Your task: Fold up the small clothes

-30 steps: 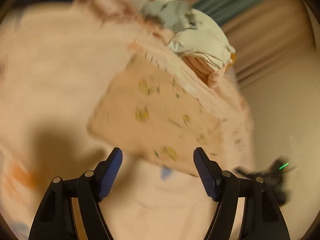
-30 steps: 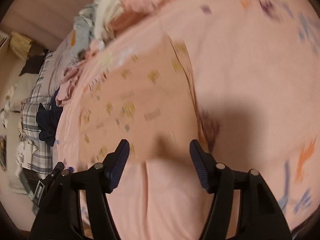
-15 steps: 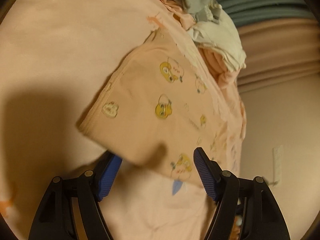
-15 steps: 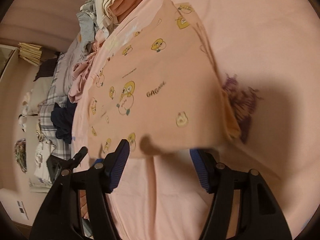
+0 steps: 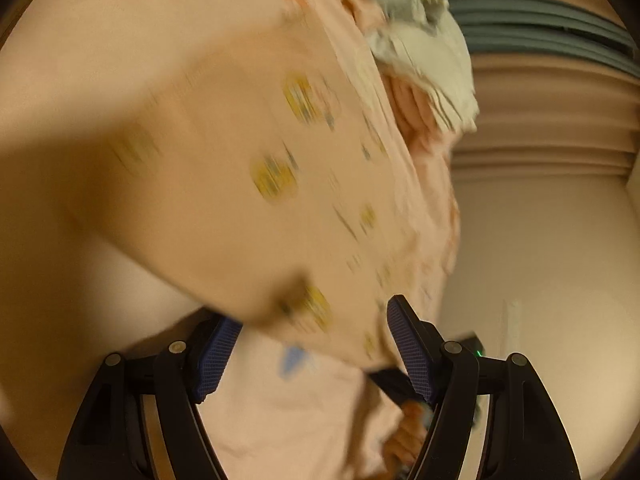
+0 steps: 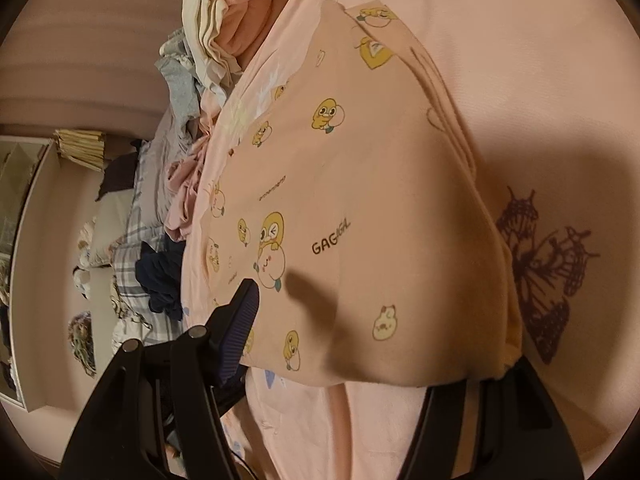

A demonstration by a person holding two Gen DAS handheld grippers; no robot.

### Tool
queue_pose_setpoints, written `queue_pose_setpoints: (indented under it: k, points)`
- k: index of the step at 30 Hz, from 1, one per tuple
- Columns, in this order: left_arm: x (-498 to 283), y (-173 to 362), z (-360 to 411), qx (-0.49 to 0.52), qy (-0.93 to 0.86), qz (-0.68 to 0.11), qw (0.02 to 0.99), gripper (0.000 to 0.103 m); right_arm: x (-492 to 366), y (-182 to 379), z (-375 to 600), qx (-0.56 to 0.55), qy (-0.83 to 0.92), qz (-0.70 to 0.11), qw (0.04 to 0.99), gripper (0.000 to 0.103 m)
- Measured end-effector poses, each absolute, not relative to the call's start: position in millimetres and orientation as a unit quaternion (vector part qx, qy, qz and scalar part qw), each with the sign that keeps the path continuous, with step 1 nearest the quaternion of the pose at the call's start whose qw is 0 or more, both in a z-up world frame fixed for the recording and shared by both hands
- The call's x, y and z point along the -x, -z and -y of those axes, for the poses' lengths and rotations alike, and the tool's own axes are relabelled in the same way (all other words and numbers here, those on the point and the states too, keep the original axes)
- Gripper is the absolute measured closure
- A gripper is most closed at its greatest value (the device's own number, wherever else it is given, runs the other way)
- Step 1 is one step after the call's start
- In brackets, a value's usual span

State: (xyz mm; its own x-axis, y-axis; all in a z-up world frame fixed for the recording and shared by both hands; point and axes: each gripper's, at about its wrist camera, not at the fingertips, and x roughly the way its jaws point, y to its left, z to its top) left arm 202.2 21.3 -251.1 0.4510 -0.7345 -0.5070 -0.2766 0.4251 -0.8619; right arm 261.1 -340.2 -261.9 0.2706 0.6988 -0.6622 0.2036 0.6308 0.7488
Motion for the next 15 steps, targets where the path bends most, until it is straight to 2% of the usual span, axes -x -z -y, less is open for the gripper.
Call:
queue_pose_setpoints:
  k: [3, 10, 15]
  points:
    - [-208, 255, -4, 0.484, 0.172, -0.514, 0.687, 0.030, -260, 263, 341, -0.391, -0.178, -0.575, 0.697, 0.041]
    - [-220, 244, -8, 0.468, 0.129, -0.453, 0.747, 0.030, -263, 266, 347, -0.410, -0.186, -0.566, 0.690, 0.042]
    - [-219, 229, -18, 0.405, 0.054, -0.434, 0.803, 0.030, -267, 266, 347, -0.418, -0.181, -0.558, 0.694, 0.042]
